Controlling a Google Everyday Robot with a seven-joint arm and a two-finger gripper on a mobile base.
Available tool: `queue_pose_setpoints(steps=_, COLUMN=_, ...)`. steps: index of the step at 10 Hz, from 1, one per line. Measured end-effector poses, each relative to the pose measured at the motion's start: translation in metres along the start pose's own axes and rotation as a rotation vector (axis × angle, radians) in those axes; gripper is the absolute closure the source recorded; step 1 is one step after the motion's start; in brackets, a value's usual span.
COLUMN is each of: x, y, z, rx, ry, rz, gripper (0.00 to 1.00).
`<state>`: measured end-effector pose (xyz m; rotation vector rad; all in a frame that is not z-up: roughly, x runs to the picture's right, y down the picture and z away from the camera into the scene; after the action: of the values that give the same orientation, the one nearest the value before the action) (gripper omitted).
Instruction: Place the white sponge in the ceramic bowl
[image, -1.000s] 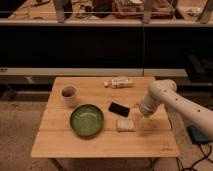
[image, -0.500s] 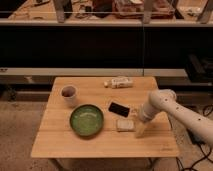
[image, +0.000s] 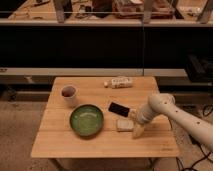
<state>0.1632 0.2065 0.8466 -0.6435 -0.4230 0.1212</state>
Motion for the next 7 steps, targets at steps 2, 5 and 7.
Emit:
queue_pose_setpoints(steps=2, x=-0.001, y=-0.002, z=0.001, rx=0.011, ry=-0.007, rz=0.009, gripper=0.51)
queue_pose_setpoints(steps=5, x=-0.001, y=-0.002, z=0.002, rx=0.019, ry=-0.014, rz=0.037, gripper=0.67)
queue_pose_setpoints(steps=7, x=-0.006, y=-0.006, z=-0.008, rx=0.036, ry=-0.034, rz=0.052, gripper=0.67)
